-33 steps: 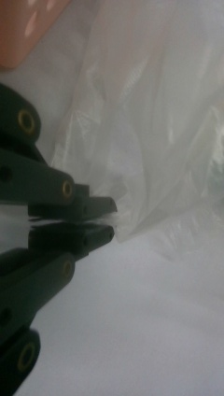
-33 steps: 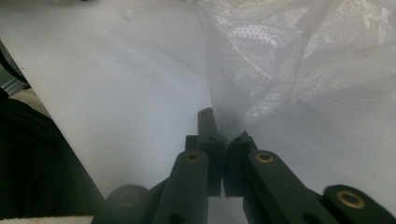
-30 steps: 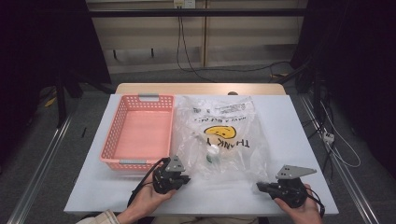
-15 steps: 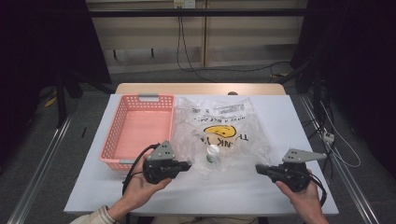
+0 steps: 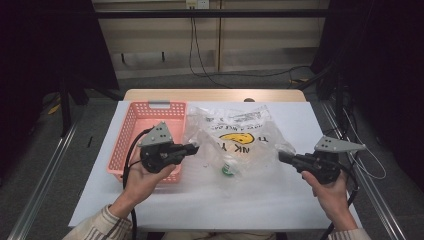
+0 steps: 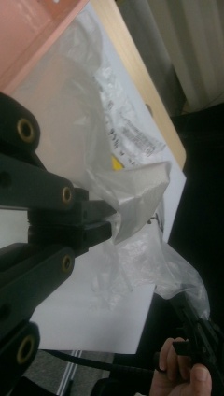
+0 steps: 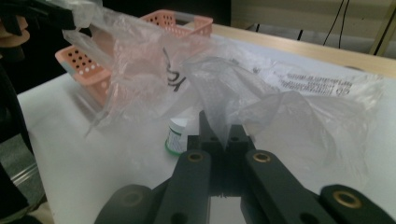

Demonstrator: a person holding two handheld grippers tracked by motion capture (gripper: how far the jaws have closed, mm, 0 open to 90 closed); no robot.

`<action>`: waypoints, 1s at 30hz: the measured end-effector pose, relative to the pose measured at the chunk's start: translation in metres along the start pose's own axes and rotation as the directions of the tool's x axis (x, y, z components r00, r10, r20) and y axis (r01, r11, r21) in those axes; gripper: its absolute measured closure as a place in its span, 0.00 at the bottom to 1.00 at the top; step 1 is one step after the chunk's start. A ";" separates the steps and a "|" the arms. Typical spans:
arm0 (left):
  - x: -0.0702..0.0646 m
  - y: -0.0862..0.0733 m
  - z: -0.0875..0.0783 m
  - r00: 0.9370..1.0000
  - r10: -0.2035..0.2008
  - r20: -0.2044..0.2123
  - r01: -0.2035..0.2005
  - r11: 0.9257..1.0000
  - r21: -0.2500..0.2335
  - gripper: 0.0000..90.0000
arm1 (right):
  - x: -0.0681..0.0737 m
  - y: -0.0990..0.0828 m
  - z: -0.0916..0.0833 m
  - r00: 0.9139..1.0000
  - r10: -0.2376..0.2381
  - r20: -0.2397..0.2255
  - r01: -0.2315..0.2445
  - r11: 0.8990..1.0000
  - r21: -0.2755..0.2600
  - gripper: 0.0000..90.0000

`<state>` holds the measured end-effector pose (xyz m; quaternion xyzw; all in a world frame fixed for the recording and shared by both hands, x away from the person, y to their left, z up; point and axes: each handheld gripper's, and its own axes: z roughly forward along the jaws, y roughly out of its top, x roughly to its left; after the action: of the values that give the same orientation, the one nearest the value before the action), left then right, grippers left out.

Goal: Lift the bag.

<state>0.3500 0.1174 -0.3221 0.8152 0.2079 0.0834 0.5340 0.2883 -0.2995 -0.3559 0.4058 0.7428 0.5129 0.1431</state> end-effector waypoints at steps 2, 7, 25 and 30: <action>0.003 0.007 -0.003 1.000 -0.005 -0.007 0.005 1.000 -0.026 1.00 | -0.004 0.007 -0.002 1.000 0.004 0.003 -0.004 1.000 -0.023 1.00; 0.010 0.024 -0.010 0.999 -0.002 -0.037 -0.001 0.997 -0.075 1.00 | -0.010 0.031 -0.008 1.000 0.000 0.013 0.001 0.997 -0.076 1.00; 0.032 0.080 -0.034 0.992 0.006 -0.129 -0.027 0.986 -0.162 1.00 | -0.016 0.134 -0.020 0.995 -0.080 0.056 0.091 0.968 -0.235 1.00; 0.039 0.100 -0.045 0.988 0.001 -0.157 -0.032 0.981 -0.193 1.00 | -0.017 0.151 -0.026 0.994 -0.089 0.065 0.103 0.955 -0.277 1.00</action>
<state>0.3940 0.1374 -0.2157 0.7518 0.2331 0.1715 0.5925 0.3514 -0.3072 -0.2155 0.3581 0.6777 0.5945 0.2430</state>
